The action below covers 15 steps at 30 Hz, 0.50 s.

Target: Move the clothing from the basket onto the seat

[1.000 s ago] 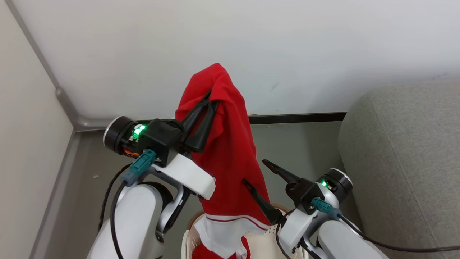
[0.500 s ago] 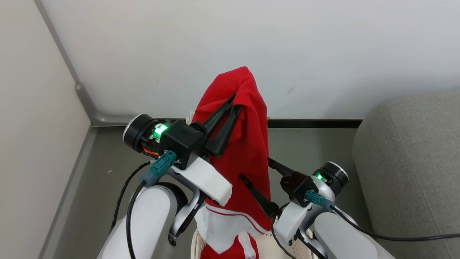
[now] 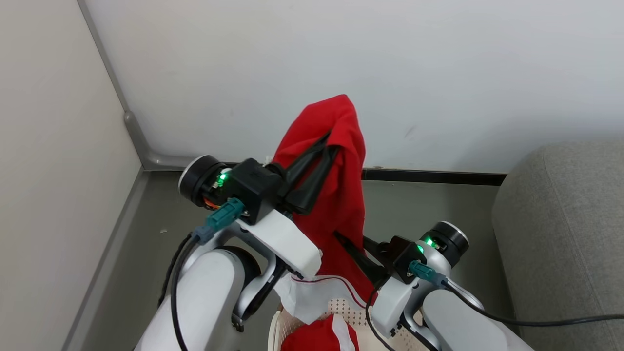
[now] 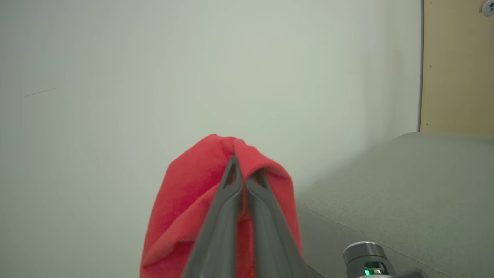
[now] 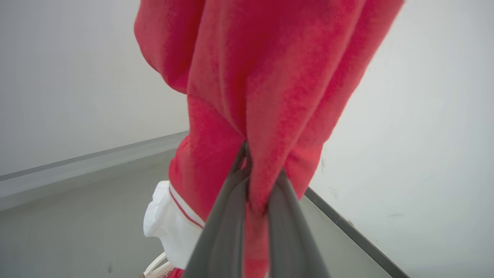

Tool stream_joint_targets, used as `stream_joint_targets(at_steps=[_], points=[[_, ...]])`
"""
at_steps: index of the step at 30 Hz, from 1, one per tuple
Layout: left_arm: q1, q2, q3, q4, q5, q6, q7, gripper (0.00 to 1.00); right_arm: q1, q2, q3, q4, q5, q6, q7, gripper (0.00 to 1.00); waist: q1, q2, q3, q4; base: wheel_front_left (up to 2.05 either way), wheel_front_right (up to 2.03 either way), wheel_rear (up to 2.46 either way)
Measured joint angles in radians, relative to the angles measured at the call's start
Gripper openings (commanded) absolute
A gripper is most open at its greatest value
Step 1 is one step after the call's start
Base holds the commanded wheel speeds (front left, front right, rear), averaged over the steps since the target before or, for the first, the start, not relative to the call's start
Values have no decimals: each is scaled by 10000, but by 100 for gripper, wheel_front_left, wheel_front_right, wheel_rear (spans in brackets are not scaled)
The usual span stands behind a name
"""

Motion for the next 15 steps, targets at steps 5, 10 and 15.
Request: stream_joint_targets(at_steps=[5, 10, 15], points=[[105, -4, 364, 397, -232, 31, -8, 0, 84, 12, -75, 61, 267, 0, 0, 0, 0, 0, 12, -84, 0, 0, 0], [364, 142, 606, 865, -257, 109, -113, 0, 445, 6, -487, -209, 573, 0, 0, 0, 0, 0, 39, -253, 0, 0, 0], [530, 311, 755, 1187, -261, 146, -303, 0, 794, -161, -1012, -662, 968, 0, 0, 0, 0, 0, 59, -484, 0, 0, 0]])
